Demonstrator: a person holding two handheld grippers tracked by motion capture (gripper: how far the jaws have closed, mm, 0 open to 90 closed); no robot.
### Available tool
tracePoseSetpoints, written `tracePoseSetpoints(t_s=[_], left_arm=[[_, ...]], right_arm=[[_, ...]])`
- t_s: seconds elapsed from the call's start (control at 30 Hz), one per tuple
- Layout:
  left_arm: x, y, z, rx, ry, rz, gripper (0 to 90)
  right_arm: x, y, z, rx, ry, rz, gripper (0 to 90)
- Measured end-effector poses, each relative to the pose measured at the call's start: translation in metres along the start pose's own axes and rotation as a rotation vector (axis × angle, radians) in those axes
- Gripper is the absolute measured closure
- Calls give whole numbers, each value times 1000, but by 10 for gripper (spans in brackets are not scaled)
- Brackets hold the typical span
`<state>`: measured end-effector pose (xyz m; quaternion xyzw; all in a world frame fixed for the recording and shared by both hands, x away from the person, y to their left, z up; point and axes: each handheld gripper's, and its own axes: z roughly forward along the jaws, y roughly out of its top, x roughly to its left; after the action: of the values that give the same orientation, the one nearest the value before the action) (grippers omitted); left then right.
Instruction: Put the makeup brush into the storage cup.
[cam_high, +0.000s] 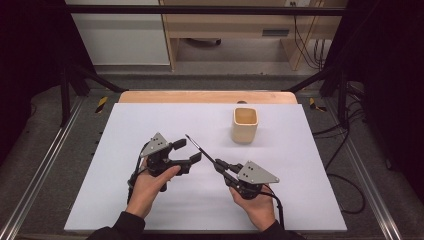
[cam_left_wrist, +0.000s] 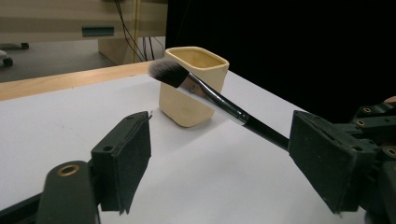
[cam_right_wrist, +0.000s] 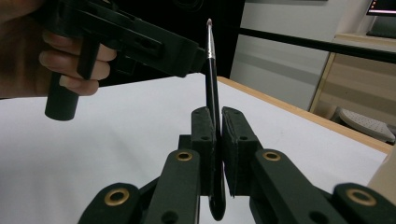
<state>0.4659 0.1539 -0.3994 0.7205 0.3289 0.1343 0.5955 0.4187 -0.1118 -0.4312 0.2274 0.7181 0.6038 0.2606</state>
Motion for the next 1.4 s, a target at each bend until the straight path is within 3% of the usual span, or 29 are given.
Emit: tracePoseSetpoints(t_s=[0.37,0.6,0.87,1.4], left_arm=[[2,-1,2,0,-20,-11,351],[4,-1,-1,-13,-9,-28,496],[4,-1,-3,-22,-26,-35,642],[-3,0,0,-32,-79,-66,792]], right_arm=[[6,-1,5,4,18,-1,839],[9,-3,10,32,26,11,840],[13,-6,18,71,37,35,840],[12,-10,29,103,48,64,840]])
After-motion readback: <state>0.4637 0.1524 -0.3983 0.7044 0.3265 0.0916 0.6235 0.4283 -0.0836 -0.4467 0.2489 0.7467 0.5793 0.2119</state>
